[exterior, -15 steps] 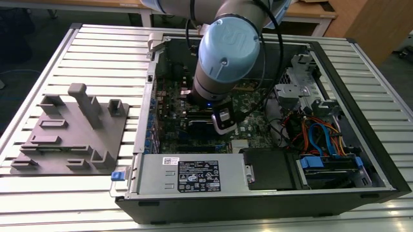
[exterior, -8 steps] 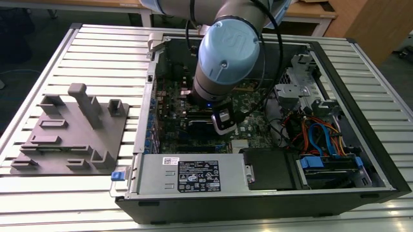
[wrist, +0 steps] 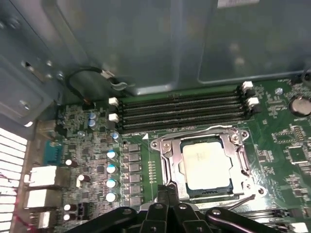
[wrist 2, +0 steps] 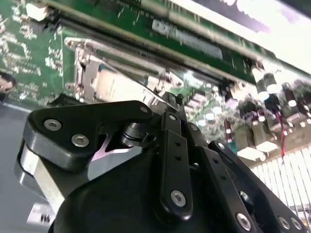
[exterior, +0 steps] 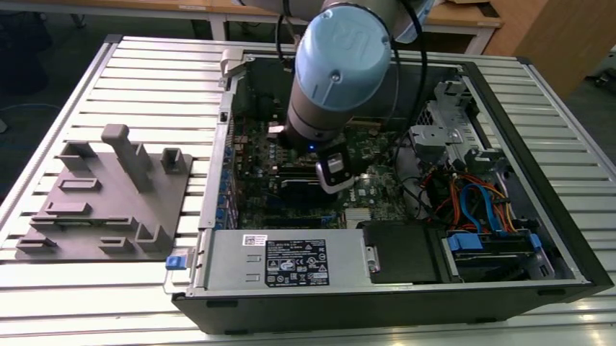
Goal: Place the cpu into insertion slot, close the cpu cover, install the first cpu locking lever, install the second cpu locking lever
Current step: 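Install the second cpu locking lever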
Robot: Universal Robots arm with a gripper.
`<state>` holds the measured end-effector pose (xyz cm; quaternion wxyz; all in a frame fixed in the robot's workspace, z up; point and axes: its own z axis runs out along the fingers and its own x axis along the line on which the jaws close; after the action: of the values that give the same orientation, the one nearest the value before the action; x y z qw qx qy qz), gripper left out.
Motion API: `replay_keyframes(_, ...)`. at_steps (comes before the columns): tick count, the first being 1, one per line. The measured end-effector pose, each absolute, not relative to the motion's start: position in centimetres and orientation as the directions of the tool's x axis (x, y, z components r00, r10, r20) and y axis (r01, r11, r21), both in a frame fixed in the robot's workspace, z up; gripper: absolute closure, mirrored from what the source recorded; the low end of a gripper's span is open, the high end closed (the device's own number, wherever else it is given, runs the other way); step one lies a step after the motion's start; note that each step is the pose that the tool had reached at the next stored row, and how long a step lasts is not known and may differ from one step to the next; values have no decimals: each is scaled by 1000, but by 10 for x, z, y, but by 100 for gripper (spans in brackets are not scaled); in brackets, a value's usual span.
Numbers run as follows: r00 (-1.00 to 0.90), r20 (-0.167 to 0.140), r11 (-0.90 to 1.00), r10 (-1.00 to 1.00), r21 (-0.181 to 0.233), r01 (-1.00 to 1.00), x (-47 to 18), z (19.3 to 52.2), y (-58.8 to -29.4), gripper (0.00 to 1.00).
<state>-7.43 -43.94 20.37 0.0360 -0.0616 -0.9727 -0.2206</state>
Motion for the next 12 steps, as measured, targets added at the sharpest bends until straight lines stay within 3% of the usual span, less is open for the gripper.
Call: replay_keyframes(12,-990,97,895,104,425,136,-75,246,-439,90)
